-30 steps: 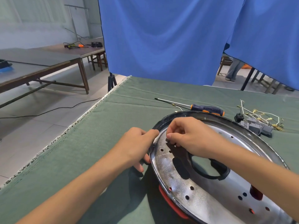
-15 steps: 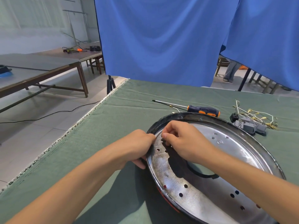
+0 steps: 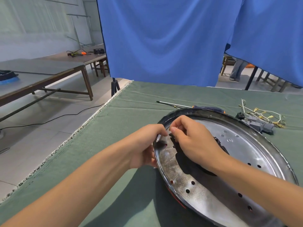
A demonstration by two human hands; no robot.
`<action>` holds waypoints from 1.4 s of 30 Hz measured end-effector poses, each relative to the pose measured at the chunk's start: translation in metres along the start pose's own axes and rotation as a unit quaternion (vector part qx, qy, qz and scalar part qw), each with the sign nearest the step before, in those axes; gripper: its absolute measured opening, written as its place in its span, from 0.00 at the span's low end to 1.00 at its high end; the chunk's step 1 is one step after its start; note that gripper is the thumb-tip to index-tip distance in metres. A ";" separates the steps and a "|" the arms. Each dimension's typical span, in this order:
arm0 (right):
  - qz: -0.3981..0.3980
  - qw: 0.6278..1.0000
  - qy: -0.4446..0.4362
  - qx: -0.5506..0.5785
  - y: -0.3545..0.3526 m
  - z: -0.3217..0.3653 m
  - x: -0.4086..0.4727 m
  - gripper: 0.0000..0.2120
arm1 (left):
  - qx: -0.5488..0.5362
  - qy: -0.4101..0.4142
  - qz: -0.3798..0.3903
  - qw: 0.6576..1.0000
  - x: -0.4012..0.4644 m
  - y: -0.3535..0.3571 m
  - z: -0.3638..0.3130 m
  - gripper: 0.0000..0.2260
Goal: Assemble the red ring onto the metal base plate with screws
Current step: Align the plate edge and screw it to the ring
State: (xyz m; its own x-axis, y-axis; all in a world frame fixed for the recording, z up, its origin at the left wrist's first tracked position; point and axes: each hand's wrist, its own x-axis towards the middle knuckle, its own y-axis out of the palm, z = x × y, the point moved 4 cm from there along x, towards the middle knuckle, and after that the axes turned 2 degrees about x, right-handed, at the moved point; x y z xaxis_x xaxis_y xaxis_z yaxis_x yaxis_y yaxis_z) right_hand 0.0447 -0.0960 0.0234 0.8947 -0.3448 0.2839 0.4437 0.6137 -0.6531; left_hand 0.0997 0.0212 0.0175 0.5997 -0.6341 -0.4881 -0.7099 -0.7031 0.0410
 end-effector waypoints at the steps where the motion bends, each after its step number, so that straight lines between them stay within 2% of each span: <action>1: 0.004 1.000 -0.001 0.000 -0.001 0.000 -0.001 0.05 | -0.019 -0.003 0.014 1.000 0.000 0.001 0.002 0.07; 7: 0.000 1.000 -0.015 -0.019 -0.007 0.000 -0.008 0.04 | -0.108 0.047 0.035 0.992 0.005 0.011 0.013 0.15; 11: -0.024 0.999 -0.037 -0.029 -0.008 0.004 -0.014 0.04 | -0.144 0.076 0.090 0.983 0.004 0.016 0.013 0.08; 15: -0.037 0.999 -0.034 -0.017 -0.011 0.004 -0.011 0.04 | -0.167 0.097 0.124 0.973 0.009 0.018 0.014 0.11; 20: -0.044 0.998 -0.034 -0.020 -0.012 0.003 -0.010 0.03 | -0.189 0.112 0.113 0.969 0.009 0.018 0.016 0.12; 27: -0.057 0.988 -0.068 -0.127 -0.001 0.015 -0.014 0.02 | -0.239 0.164 0.107 0.951 0.005 0.022 0.016 0.15; 35: -0.071 0.981 -0.054 -0.174 0.000 0.015 -0.008 0.03 | -0.211 0.133 0.110 0.962 0.003 0.015 0.021 0.24; 42: -0.079 0.980 -0.063 -0.169 0.002 0.015 -0.010 0.04 | -0.204 0.151 0.113 0.961 0.003 0.014 0.023 0.18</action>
State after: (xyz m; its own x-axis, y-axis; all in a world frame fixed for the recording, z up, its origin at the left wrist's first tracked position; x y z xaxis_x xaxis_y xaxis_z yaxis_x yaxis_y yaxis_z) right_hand 0.0373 -0.0809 0.0303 0.8251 -0.3132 0.4703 0.5536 0.2816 -0.7837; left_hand 0.0828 0.0164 -0.0034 0.5717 -0.8060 -0.1535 -0.6677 -0.5658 0.4838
